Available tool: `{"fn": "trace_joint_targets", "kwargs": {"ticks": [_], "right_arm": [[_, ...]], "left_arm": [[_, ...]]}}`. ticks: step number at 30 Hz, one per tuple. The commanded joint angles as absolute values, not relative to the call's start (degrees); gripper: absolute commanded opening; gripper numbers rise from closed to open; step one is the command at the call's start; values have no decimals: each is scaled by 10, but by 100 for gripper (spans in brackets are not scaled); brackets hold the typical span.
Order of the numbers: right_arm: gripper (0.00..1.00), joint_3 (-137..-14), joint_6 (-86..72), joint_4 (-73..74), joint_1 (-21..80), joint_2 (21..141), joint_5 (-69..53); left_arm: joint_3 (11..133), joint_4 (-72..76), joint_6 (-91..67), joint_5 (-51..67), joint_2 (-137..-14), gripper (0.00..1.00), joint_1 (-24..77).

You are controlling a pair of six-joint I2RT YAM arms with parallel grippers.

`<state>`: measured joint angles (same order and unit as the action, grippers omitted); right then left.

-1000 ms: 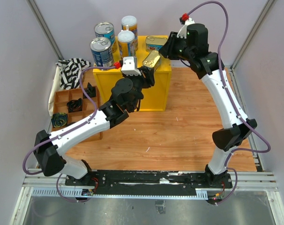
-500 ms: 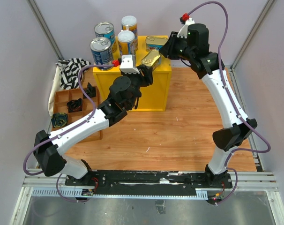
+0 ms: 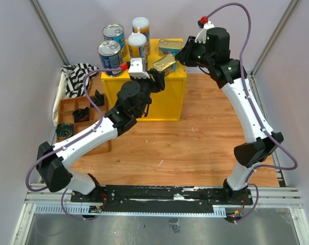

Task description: Place and organize the canned foods onto the counter

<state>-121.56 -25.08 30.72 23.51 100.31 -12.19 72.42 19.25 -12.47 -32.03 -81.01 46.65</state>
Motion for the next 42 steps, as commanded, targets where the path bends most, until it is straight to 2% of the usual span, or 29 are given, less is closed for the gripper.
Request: {"fn": "trace_joint_targets", "kwargs": {"ticks": [1,29,42], "right_arm": [[19,-1198,-234,337,225,983,-121],[18,-1144,-231,338,221,928,-122],[18,-1155,-232,338,219,942,-119]], "left_arm": [[734,203,-127,-303,-810,61,456],[791,181,-125,-254,-861,64,434],[814,171,-125,-239,-885,64,419]]}}
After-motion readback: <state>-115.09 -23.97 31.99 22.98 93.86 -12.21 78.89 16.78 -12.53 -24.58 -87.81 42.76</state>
